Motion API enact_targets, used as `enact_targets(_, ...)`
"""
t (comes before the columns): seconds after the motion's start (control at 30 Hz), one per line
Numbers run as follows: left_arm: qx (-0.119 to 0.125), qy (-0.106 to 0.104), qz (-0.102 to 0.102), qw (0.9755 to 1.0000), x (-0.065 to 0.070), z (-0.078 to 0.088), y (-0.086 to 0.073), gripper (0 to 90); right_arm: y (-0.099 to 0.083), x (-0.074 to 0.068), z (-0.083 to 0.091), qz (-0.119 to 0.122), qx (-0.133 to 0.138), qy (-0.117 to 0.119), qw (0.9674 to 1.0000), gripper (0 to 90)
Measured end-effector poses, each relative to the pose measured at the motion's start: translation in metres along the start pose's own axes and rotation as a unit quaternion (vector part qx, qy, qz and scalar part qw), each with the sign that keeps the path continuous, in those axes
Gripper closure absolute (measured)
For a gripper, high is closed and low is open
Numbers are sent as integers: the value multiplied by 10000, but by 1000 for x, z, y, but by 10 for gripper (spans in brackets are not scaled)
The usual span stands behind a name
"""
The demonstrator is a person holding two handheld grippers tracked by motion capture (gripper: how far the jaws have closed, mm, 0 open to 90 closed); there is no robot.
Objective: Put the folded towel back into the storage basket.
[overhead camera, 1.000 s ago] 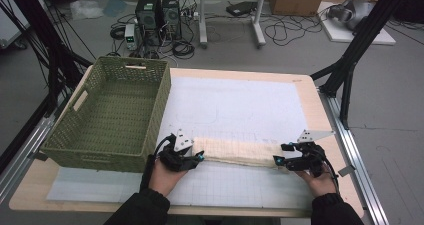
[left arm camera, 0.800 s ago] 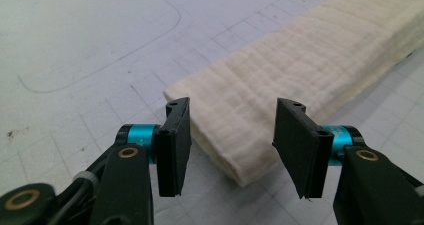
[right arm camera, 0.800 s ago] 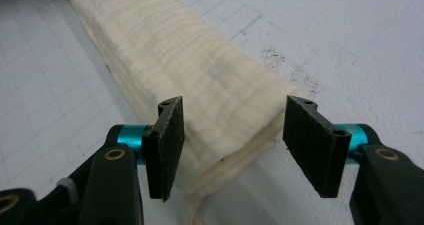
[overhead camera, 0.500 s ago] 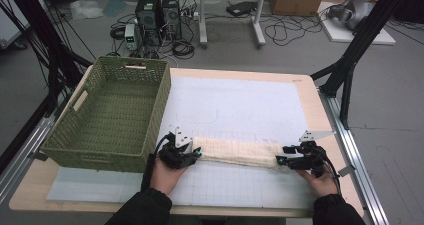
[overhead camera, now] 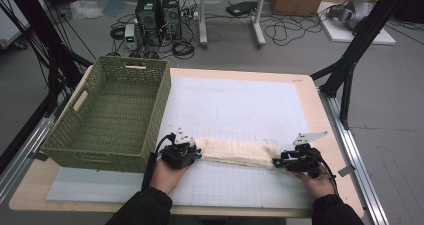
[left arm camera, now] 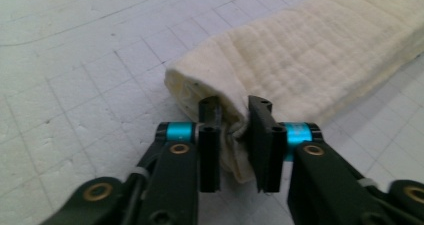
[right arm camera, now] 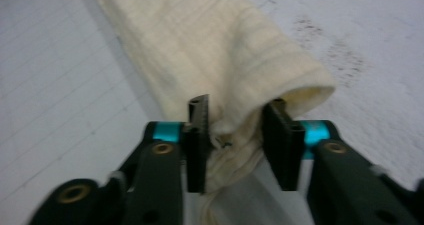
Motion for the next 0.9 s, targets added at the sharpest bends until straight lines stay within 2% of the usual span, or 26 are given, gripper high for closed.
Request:
enact_targets(0.03,9,31,5,10000,1,0,0,803,0,0,-1,-4,-10,98,10000,704)
enact_targets(0.17,7,118,159,9998,-1,6,-1,823,2,3,-1,-44,-59,245,9997,763)
enact_targets(0.23,-42,225,81,9997,-1,12,-2,824,6,5,-2,22,-42,259,9997,772)
enact_targets(0.27,-59,281,109,9995,-1,14,-2,825,10,6,-3,42,-44,262,9996,774)
enact_targets(0.37,5,481,125,9988,0,23,-3,824,24,5,-11,321,-102,169,9993,774)
enact_targets(0.47,-58,542,99,9985,-2,27,-9,822,34,4,-18,411,-76,141,9990,773)
enact_targets(0.57,10,571,30,9984,-3,29,-8,773,30,5,-29,433,-387,39,9983,705)
enact_targets(0.6,80,645,21,9979,-3,31,-7,732,30,6,-27,357,-287,68,9989,647)
enact_targets(0.63,153,660,-9,9977,-2,33,-5,688,31,7,-24,346,-217,-12,9992,594)
enact_targets(0.67,193,642,-44,9977,-2,36,-3,668,31,8,-19,281,-123,-109,9995,572)
enact_targets(0.73,328,633,-143,9974,-1,40,2,611,33,9,-8,177,149,-133,9996,500)
enact_targets(0.8,380,584,-279,9972,0,42,7,594,37,7,0,206,436,-222,9986,493)
enact_targets(0.83,434,500,-319,9973,0,42,9,579,39,5,2,234,523,-291,9979,510)
enact_targets(0.9,438,460,-412,9971,1,42,13,563,42,2,4,347,614,-318,9970,566)
Point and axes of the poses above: each handheld gripper's, and its own axes: z roughly backward along the jaws, y roughly out of its top, x roughly to its right, the point moved 3 cm from there along -z, roughly forward along the jaws, and after that the axes turned 9 degrees about x, right-handed, at the moved point
